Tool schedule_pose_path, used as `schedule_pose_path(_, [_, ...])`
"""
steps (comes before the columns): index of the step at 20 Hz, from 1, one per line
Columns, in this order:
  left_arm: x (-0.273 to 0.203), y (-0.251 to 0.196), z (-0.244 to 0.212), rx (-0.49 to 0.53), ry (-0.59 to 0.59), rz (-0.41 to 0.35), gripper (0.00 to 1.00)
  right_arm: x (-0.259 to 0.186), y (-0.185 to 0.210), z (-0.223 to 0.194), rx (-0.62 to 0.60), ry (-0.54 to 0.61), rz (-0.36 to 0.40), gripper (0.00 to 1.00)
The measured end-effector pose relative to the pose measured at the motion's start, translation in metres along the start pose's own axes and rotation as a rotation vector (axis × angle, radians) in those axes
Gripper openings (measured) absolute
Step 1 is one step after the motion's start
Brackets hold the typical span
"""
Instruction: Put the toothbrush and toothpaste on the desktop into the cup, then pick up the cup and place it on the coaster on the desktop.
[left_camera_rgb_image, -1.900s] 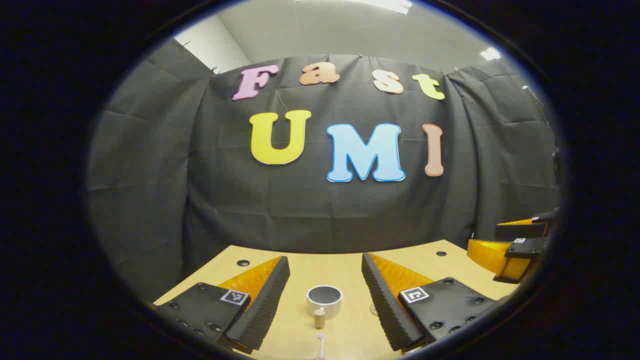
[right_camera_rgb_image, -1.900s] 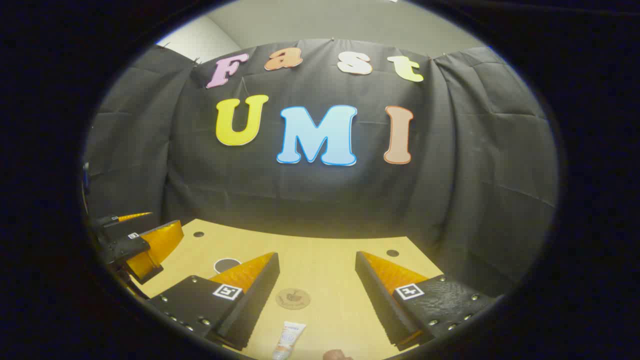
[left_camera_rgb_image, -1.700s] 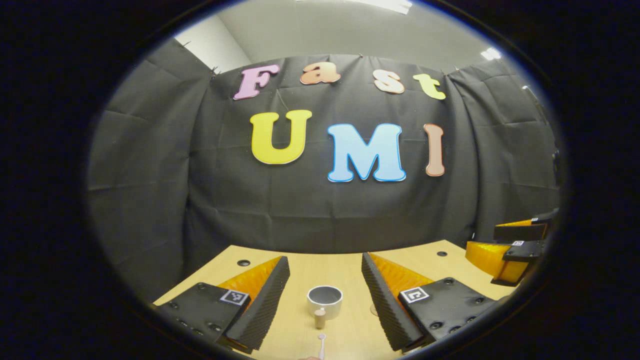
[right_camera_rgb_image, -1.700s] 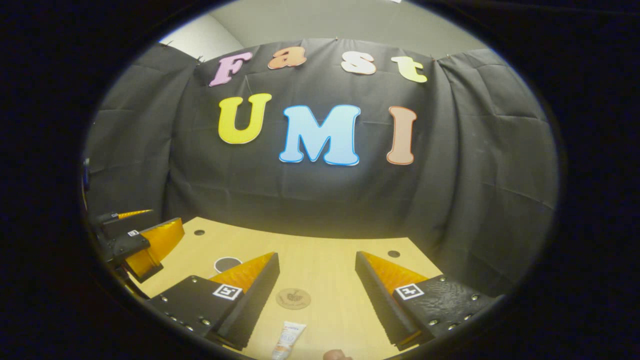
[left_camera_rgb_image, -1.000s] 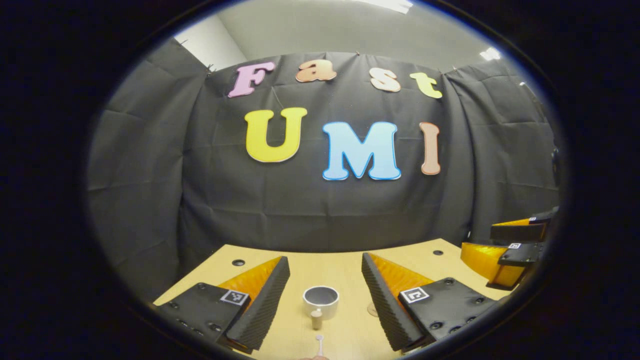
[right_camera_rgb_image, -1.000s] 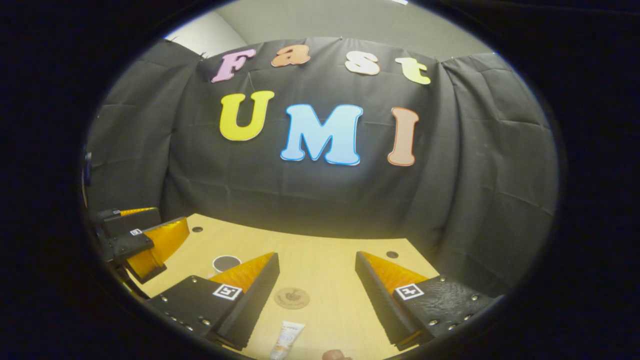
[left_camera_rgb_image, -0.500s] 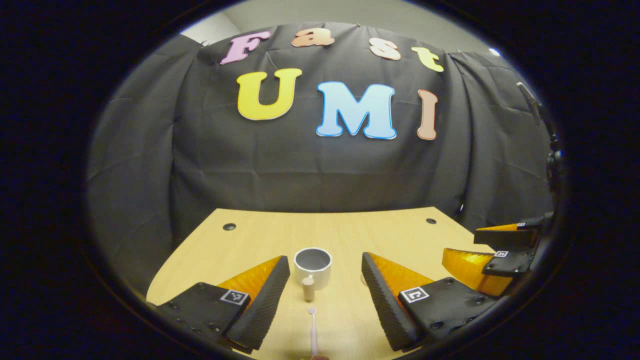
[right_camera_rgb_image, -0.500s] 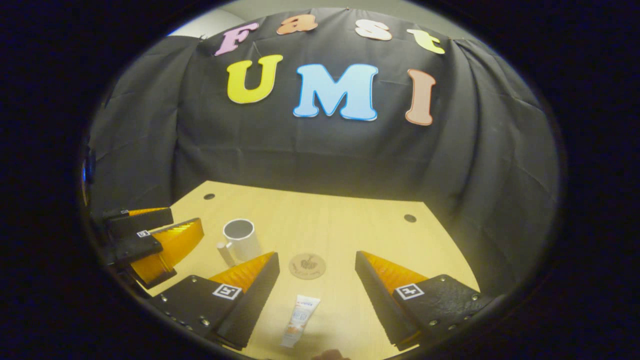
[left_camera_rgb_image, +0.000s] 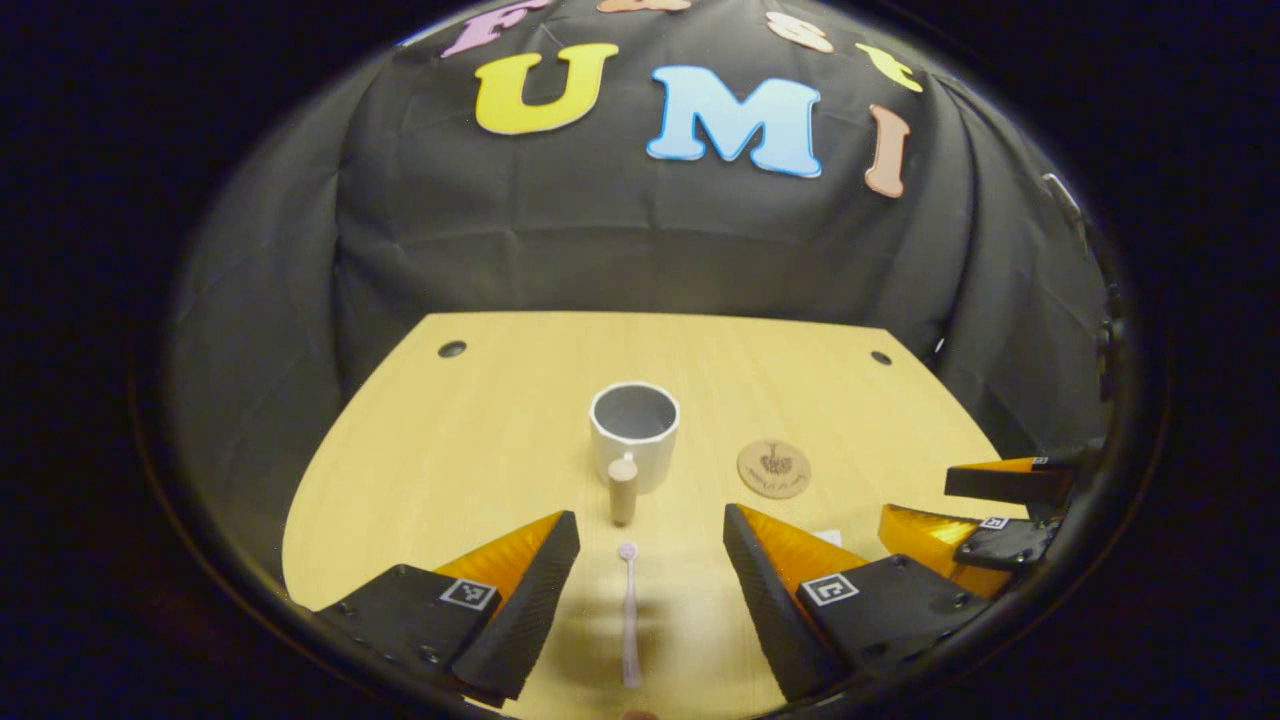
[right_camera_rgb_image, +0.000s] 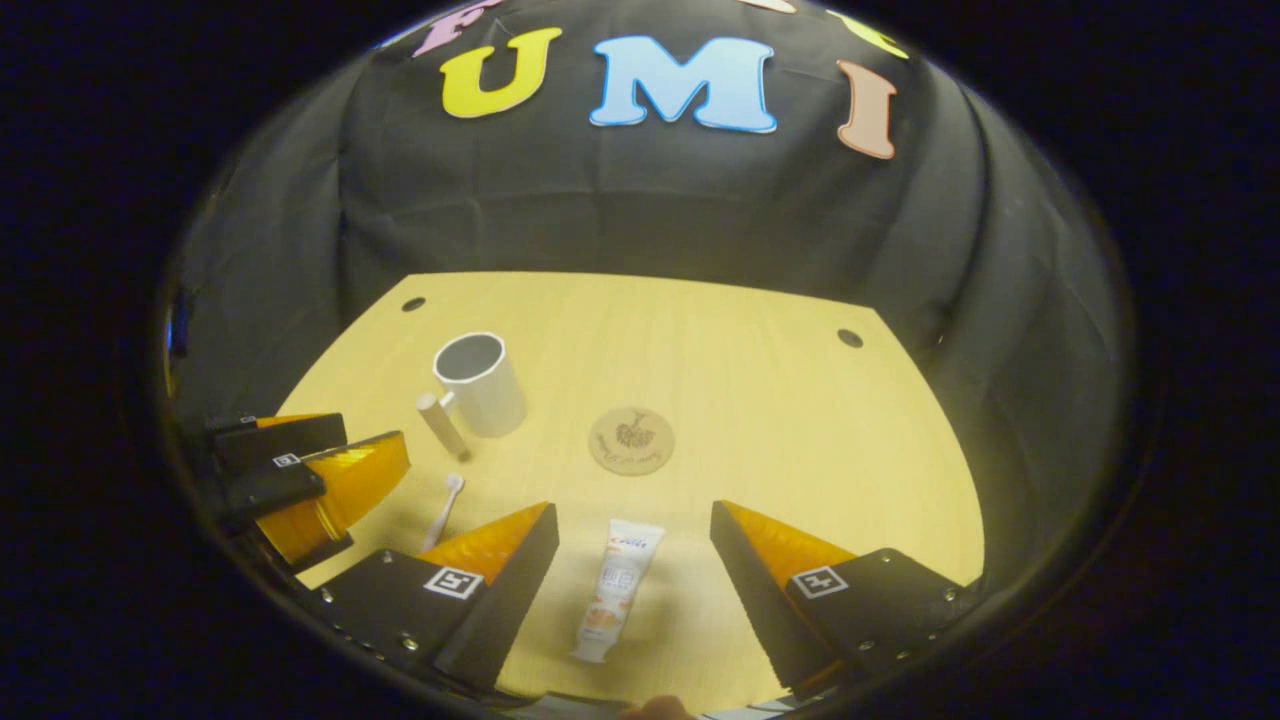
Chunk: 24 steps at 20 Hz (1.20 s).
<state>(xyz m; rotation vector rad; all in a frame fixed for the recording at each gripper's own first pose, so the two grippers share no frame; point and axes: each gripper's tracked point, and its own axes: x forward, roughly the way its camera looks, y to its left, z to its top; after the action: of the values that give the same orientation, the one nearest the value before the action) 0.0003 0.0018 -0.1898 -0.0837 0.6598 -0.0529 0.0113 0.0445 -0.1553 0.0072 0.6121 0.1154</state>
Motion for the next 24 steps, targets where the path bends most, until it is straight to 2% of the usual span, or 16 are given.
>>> schedule_pose_path(1, [0.005, 0.002, -0.009, -0.007, 0.04, -0.001, 0.95, 0.004, 0.001, -0.005, 0.004, 0.029, 0.006, 0.99])
schedule_pose_path(5, [0.025, 0.006, -0.034, -0.012, 0.173, 0.003, 0.94, 0.024, 0.004, -0.025, 0.029, 0.144, 0.022, 0.96])
schedule_pose_path(6, [0.03, 0.009, -0.042, -0.008, 0.2, 0.007, 0.95, 0.028, 0.004, -0.029, 0.038, 0.168, 0.028, 0.99])
schedule_pose_path(9, [0.045, 0.01, -0.062, 0.0, 0.289, 0.011, 0.95, 0.039, 0.003, -0.044, 0.06, 0.254, 0.029, 0.97])
schedule_pose_path(15, [0.055, 0.015, -0.104, 0.007, 0.498, 0.03, 0.95, 0.06, 0.001, -0.068, 0.108, 0.398, 0.05, 0.98])
schedule_pose_path(21, [0.057, 0.016, -0.138, -0.018, 0.638, 0.027, 0.96, 0.071, 0.002, -0.085, 0.124, 0.495, 0.062, 0.98])
schedule_pose_path(24, [0.06, 0.021, -0.143, 0.005, 0.665, 0.044, 0.96, 0.075, 0.003, -0.091, 0.108, 0.525, 0.064, 0.98])
